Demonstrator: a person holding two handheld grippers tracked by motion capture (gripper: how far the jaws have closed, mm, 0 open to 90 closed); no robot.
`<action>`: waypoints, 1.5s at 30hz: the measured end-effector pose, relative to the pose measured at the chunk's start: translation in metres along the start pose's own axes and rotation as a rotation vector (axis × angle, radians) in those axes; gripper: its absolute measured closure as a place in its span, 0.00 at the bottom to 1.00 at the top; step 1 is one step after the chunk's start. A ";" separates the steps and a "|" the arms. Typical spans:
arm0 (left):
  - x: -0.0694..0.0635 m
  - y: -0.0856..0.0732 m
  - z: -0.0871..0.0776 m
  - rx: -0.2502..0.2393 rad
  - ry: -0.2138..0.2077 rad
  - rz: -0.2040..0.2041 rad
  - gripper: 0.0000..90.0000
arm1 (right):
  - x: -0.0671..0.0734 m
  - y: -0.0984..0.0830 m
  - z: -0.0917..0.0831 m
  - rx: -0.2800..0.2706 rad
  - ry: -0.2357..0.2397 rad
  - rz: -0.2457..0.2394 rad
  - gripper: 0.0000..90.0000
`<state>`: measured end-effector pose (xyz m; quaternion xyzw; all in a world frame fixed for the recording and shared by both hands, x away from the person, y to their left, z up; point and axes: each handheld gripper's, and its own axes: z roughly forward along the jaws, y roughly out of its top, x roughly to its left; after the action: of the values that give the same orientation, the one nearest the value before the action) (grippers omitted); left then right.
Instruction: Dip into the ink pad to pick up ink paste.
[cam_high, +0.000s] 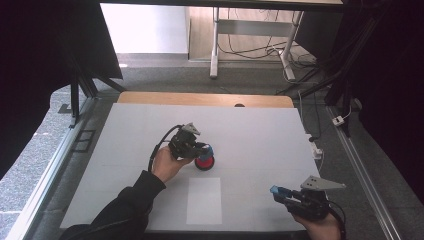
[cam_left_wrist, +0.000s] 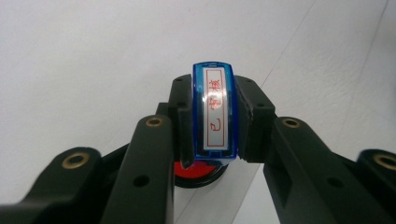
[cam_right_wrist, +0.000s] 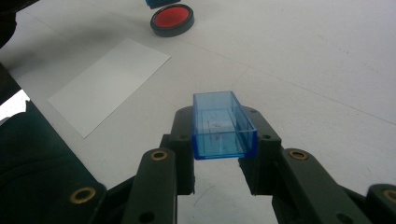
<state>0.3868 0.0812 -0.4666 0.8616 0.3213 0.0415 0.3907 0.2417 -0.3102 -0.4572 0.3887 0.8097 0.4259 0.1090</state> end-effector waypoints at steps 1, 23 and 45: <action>0.001 0.000 -0.001 0.000 -0.003 -0.001 0.79 | 0.000 0.000 0.000 0.000 0.000 -0.002 0.76; 0.005 -0.009 0.020 0.060 0.026 -0.021 0.79 | 0.000 0.000 0.000 0.004 -0.004 -0.005 0.76; 0.000 -0.007 0.021 0.080 0.052 0.000 0.79 | 0.000 0.000 0.001 0.005 -0.008 -0.006 0.76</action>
<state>0.3901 0.0711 -0.4863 0.8753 0.3327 0.0512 0.3472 0.2417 -0.3095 -0.4574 0.3881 0.8116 0.4220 0.1124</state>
